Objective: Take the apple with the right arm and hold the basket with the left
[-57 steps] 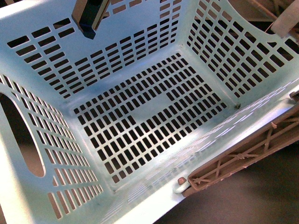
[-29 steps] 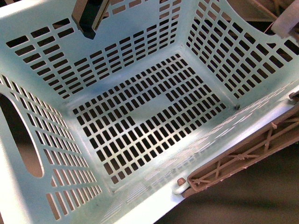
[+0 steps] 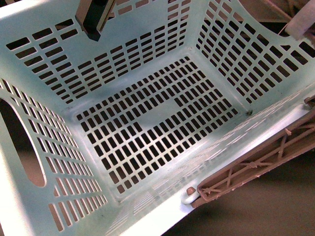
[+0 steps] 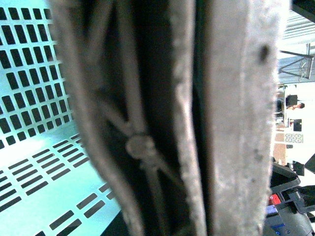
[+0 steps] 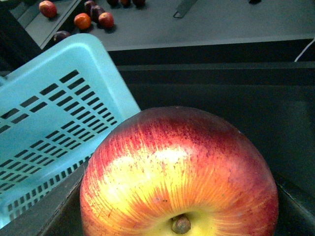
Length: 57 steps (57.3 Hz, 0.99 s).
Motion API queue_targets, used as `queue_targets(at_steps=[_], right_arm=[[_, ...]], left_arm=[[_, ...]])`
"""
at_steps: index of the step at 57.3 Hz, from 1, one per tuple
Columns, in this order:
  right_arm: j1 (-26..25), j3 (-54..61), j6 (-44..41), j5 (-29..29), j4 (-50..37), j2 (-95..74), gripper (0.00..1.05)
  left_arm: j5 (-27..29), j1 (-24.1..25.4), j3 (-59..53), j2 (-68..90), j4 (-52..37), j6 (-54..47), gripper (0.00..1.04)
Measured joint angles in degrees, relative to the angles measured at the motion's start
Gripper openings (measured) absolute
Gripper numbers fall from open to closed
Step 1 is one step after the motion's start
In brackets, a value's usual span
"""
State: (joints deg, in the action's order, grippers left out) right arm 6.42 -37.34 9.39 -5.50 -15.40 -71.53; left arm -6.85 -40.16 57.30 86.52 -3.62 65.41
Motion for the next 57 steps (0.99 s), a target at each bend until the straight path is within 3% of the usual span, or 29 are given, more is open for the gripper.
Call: queue_targets(at_steps=[26,41,47,57], right_arm=[[8.7,-0.1,1.6,2.0,-0.4,-1.4,0.81],[10.0,0.5,2.3,2.5,-0.5,-2.3,0.81],[10.0,0.5,2.9,2.7,-0.5,-2.3,0.97],[9.3,0.5,3.1,3.2,-0.1,-2.1,0.96]], left_arm=[[0.0,0.0,0.0,0.0,0.0,0.0,0.15],[0.0,0.0,0.0,0.0,0.0,0.0,0.15],[0.0,0.0,0.0,0.0,0.0,0.0,0.15],[0.0,0.0,0.0,0.0,0.0,0.0,0.15]])
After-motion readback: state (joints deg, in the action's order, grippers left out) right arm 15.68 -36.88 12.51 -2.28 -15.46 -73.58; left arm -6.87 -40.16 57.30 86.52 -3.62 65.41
